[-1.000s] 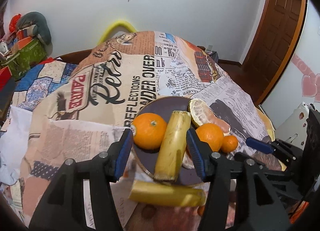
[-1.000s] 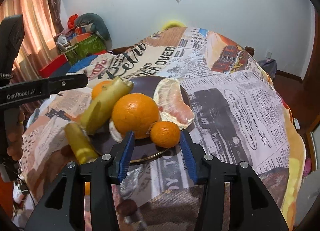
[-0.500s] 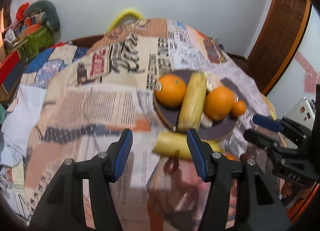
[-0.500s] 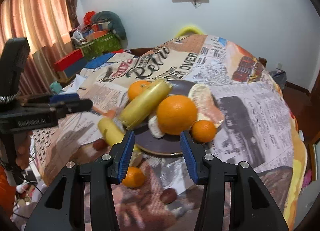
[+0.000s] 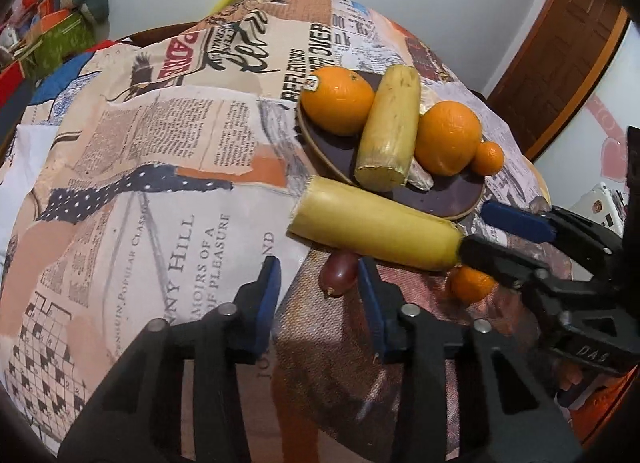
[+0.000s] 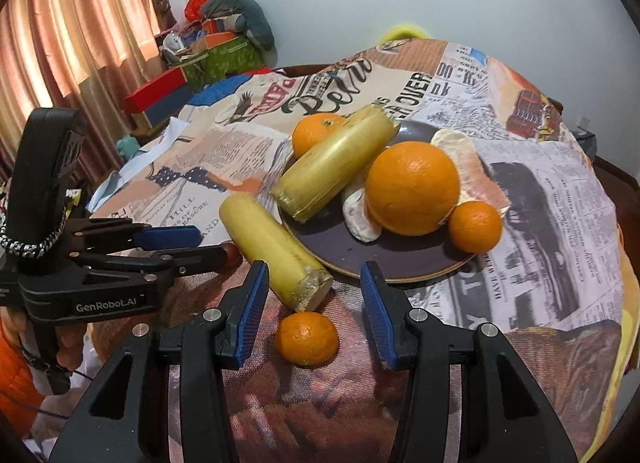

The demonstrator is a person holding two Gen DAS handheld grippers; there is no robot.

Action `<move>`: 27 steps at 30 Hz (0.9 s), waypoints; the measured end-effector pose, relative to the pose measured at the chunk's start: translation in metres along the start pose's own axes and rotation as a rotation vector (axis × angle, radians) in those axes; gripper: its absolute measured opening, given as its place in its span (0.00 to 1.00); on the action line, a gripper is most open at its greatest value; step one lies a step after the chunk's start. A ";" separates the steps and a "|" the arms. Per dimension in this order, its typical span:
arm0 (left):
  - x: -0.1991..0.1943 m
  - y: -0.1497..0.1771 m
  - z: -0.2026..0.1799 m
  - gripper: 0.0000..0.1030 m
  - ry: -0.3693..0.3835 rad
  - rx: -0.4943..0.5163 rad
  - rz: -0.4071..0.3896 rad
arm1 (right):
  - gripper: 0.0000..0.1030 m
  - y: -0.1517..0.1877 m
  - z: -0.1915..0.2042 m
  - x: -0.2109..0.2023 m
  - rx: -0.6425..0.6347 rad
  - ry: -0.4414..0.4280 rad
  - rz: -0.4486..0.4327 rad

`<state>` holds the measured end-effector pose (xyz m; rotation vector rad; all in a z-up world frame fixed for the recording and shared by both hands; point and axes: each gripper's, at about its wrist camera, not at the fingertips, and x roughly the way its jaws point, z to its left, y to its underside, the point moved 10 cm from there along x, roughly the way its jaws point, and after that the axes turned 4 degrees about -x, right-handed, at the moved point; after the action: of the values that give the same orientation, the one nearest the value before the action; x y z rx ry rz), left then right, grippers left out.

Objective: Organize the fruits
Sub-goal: 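Grasp a dark red date with the left gripper while the right grasps a banana piece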

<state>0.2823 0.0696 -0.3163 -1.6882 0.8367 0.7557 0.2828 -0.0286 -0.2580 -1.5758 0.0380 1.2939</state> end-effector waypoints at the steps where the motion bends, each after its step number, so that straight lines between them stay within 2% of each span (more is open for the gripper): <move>1: 0.001 0.000 -0.002 0.34 0.009 0.005 0.002 | 0.43 0.001 0.002 0.002 -0.004 -0.006 0.005; 5: 0.005 0.001 -0.007 0.32 0.018 0.029 0.000 | 0.43 0.003 0.005 0.012 -0.015 -0.018 0.025; 11: 0.008 0.003 -0.012 0.23 0.038 0.046 0.005 | 0.43 0.005 0.010 0.019 -0.014 -0.055 0.042; 13: 0.008 0.004 -0.015 0.17 0.051 0.052 0.010 | 0.42 0.005 0.011 0.020 -0.023 -0.048 0.044; 16: 0.005 0.005 -0.013 0.17 0.043 0.051 0.003 | 0.38 0.005 0.010 0.019 -0.030 -0.036 0.049; 19: -0.002 0.007 -0.004 0.17 0.035 0.028 -0.005 | 0.35 0.004 0.013 0.014 -0.029 -0.060 0.046; 27: -0.034 0.018 0.025 0.17 -0.011 -0.012 -0.043 | 0.35 0.006 0.049 0.001 -0.104 -0.116 0.053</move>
<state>0.2465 0.0954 -0.3041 -1.7063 0.7876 0.7412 0.2460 0.0039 -0.2562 -1.5939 -0.0618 1.4464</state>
